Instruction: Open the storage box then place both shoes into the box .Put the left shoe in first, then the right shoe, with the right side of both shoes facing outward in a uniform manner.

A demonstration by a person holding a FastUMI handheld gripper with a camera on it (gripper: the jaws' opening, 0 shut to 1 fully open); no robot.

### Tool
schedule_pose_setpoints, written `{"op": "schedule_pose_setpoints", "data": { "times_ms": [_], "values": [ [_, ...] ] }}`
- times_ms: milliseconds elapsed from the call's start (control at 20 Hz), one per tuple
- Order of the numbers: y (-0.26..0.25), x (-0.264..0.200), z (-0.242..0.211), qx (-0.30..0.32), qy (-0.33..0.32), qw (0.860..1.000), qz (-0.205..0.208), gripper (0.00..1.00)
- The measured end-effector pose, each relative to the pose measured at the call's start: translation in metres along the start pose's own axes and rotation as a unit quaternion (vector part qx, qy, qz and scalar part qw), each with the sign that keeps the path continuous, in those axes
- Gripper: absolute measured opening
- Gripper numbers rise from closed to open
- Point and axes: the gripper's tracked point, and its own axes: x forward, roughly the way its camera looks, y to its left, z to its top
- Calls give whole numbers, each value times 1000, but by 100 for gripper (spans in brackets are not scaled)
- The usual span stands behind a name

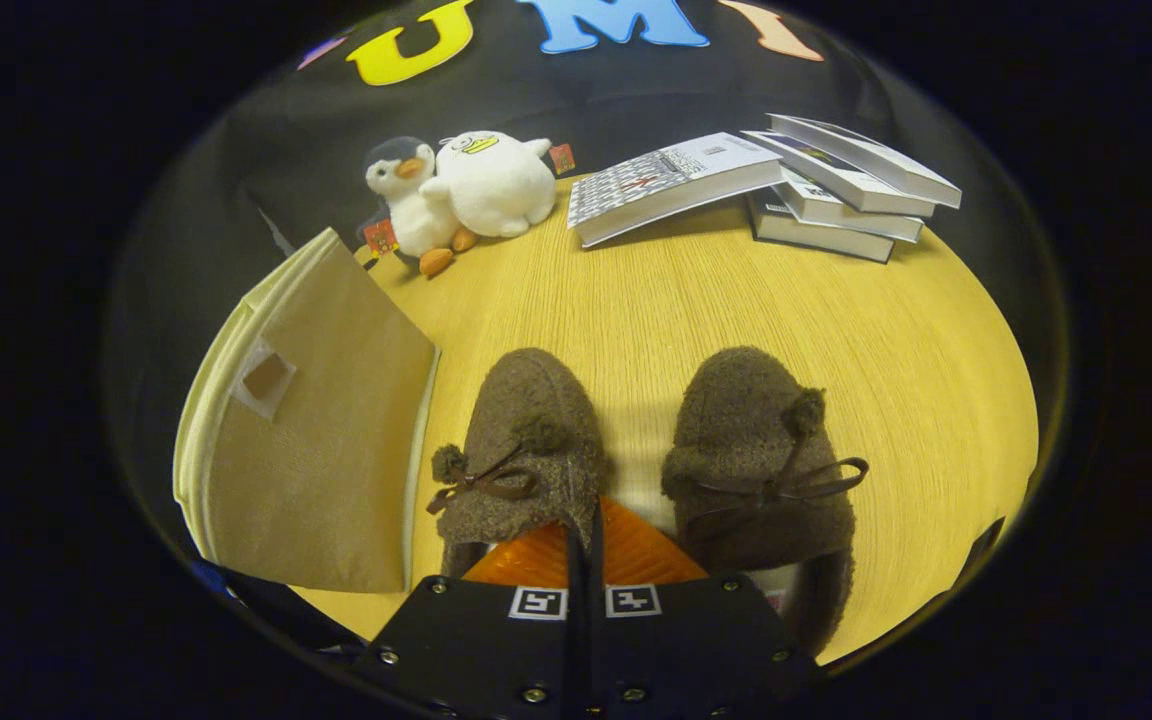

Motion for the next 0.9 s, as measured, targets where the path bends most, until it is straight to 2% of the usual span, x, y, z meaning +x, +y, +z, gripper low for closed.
{"op": "schedule_pose_setpoints", "data": {
  "times_ms": [450, 700, 900],
  "values": [
    [59, -66, 75, 47, -69, 995, 49, 0],
    [102, -84, 104, 65, -92, 991, 71, 0],
    [142, -82, 114, 72, -96, 989, 91, 0]
  ]
}}
